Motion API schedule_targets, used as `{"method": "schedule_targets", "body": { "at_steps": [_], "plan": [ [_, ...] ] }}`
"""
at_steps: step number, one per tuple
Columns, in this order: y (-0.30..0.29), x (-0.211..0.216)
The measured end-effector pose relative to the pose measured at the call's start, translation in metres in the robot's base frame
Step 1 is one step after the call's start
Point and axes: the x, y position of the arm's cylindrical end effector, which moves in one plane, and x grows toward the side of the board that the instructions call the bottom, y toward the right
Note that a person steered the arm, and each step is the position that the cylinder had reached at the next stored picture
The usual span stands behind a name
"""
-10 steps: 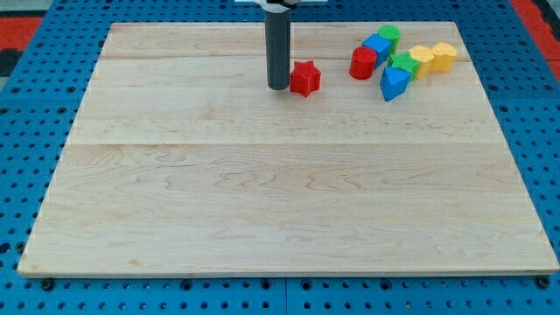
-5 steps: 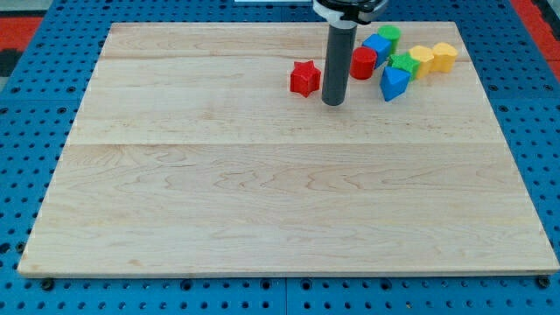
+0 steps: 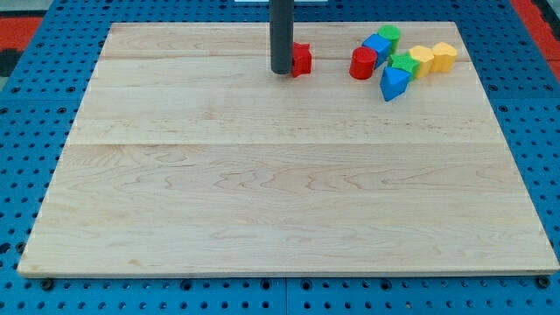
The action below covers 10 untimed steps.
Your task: Push the red star towards the top center of the board
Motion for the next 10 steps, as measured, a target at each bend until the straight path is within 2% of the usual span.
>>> {"method": "schedule_targets", "body": {
  "at_steps": [1,2,3,4,7,10],
  "plan": [
    [0.0,0.01],
    [0.038,0.081],
    [0.073,0.104],
    [0.102,0.061],
    [0.096,-0.015],
    [0.045,-0.016]
  ]
}}
